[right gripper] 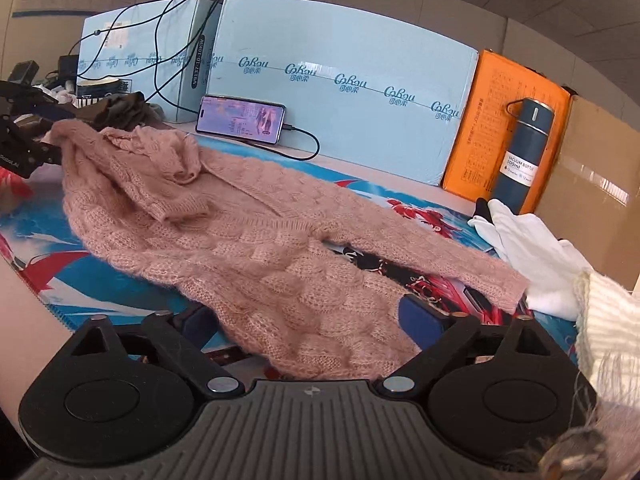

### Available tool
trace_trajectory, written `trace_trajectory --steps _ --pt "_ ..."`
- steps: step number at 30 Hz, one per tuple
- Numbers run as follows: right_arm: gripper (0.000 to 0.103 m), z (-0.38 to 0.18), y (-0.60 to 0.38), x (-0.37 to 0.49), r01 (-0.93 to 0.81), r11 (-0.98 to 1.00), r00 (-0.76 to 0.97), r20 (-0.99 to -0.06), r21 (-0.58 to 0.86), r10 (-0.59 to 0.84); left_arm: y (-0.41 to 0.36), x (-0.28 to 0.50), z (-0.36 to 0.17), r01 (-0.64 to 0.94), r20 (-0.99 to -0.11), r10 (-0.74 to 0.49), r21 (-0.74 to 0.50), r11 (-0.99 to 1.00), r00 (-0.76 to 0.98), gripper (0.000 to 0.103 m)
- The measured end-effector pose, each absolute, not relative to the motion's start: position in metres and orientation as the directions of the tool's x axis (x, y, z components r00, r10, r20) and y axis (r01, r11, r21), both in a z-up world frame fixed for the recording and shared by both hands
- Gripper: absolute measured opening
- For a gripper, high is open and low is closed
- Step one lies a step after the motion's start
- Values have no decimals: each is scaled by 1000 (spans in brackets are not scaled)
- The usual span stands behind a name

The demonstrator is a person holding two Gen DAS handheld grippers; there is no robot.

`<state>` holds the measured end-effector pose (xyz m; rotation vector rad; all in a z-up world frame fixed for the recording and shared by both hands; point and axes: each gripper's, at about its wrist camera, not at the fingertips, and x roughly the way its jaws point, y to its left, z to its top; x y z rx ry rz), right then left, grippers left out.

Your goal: Fold clothes

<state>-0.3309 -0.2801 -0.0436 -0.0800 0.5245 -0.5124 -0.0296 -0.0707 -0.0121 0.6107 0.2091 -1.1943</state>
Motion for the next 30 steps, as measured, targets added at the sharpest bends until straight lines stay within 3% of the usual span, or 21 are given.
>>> trace_trajectory --steps 2,3,10,15,16,18,19,20,22,24,26,30 --pt "39 -41 -288 -332 446 875 753 -450 -189 -481 -71 -25 -13 935 -479 -814 287 208 328 26" --pt "35 -40 -292 -333 445 877 759 -443 -180 -476 -71 -23 -14 945 -484 -820 261 200 307 23" --pt "26 -9 -336 -335 480 877 839 -300 19 -453 -88 8 1 955 -420 -859 89 281 292 20" --pt "26 6 -372 -310 507 860 820 -338 56 -462 -117 34 8 940 -413 -858 -12 340 305 20" --pt "26 5 -379 -305 525 850 803 -361 51 -475 -123 39 7 935 -418 -855 -33 353 308 20" --pt "36 3 -393 -295 561 827 765 -405 39 -500 -138 50 4 924 -452 -840 -82 374 300 21" --pt "50 1 -398 -291 584 812 741 -425 26 -520 -145 55 2 917 -468 -833 -105 384 295 22" --pt "56 0 -402 -290 609 793 716 -439 11 -544 -152 61 0 910 -484 -826 -128 395 290 25" --pt "58 -1 -409 -297 641 768 688 -448 6 -570 -159 67 -2 895 -485 -823 -161 417 296 31" --pt "70 -3 -416 -313 679 733 666 -456 42 -591 -163 71 -5 884 -473 -826 -180 432 308 46" --pt "72 -5 -422 -329 716 693 642 -465 79 -610 -163 76 -12 864 -471 -818 -196 463 331 56" --pt "80 -21 -424 -355 798 580 575 -500 165 -648 -156 79 -17 853 -457 -822 -217 475 341 68"
